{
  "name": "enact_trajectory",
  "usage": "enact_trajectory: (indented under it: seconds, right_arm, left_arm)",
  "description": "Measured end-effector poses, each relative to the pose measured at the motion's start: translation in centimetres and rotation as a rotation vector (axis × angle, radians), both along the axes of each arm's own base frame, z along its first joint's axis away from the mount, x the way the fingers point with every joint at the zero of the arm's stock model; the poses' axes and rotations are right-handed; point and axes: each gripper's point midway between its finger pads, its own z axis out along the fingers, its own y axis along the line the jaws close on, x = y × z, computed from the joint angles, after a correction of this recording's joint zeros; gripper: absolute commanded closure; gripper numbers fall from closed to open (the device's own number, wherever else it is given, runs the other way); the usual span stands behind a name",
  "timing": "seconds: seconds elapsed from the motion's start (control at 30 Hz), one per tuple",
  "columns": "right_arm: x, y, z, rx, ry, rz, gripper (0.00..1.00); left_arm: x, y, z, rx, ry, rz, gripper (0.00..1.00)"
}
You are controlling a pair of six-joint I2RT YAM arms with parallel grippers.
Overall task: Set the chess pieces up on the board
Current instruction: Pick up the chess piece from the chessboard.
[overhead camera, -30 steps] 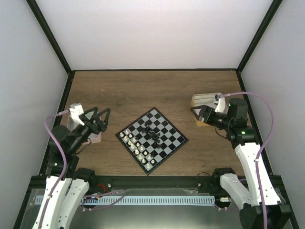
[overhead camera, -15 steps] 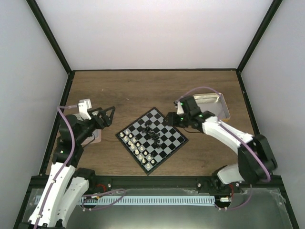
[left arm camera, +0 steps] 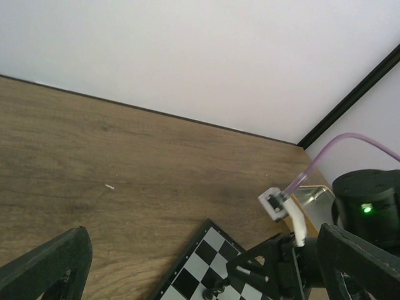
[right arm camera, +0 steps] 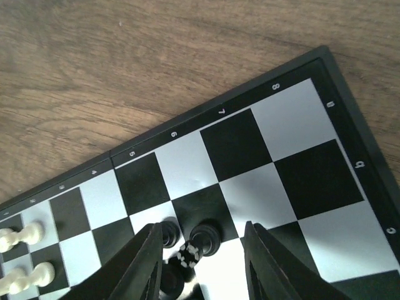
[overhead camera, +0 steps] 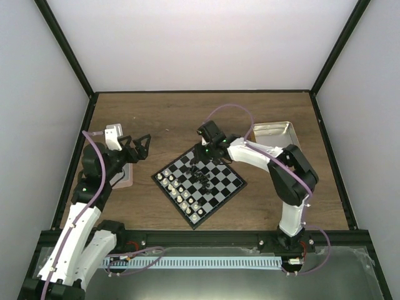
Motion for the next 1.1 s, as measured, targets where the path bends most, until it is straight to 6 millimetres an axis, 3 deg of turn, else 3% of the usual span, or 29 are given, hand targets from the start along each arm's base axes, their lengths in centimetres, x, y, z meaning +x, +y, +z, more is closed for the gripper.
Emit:
enact_trajectory:
  seconds: [0.13, 0.3, 0.77, 0.87, 0.97, 1.1]
  right_arm:
    - [-0.3, 0.9, -1.5, -0.053, 0.010, 0.024, 0.63]
    - [-0.2, 2.2, -2.1, -0.106, -0.008, 0.040, 0.74]
    - [0.1, 1.2, -2.8, -0.188, -0.026, -0.008, 0.81]
    - [0.1, 1.2, -2.8, -0.190, -0.027, -0.011, 0.79]
    - [0.1, 1.2, -2.8, -0.191, -0.025, -0.015, 0.68]
    - [-0.1, 1.0, -3.0, -0.201, -0.015, -0.016, 0.68]
  left_arm:
    - [0.0, 0.0, 0.6, 0.009, -0.024, -0.002, 0.00]
    - [-0.1, 0.0, 0.7, 0.013, -0.028, -0.004, 0.00]
    - [-0.3, 0.0, 1.1, 0.026, -0.049, -0.007, 0.00]
    - [-0.2, 0.0, 1.0, 0.026, -0.045, -0.008, 0.00]
    - [-0.1, 0.0, 0.9, 0.027, -0.039, -0.010, 0.00]
    - [-0.1, 0.0, 0.8, 0.027, -0.037, -0.010, 0.00]
